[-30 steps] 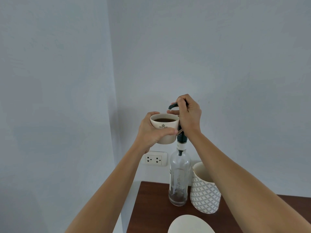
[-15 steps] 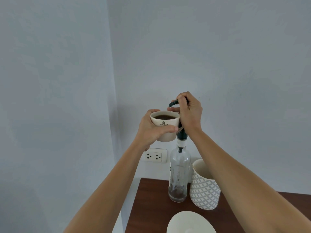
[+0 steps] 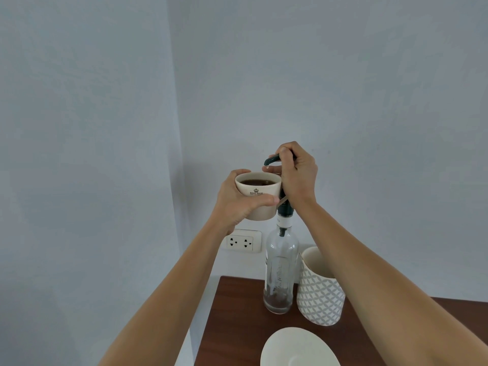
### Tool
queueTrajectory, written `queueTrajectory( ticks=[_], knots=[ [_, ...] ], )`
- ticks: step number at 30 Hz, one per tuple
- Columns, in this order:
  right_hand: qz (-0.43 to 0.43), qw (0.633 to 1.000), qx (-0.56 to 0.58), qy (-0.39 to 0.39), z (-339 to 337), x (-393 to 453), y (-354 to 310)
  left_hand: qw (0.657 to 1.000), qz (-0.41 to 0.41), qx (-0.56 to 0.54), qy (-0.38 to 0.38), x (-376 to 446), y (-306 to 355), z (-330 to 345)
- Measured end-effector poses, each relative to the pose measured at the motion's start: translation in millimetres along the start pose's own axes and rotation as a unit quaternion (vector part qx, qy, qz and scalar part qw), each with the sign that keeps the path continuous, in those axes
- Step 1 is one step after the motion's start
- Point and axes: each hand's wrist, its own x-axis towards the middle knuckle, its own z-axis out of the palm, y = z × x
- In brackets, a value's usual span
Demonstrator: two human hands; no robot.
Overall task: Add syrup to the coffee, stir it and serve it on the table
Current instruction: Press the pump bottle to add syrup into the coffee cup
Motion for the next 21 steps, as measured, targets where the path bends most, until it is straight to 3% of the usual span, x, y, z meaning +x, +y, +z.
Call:
queueTrajectory(
  ticks=[21],
  knots=[
    [0.002,1.000,0.016,-0.021,-1.6,-1.1,-4.4,1.000,0.002,0.001,-0.010,0.4,3.6,-0.2]
  ],
)
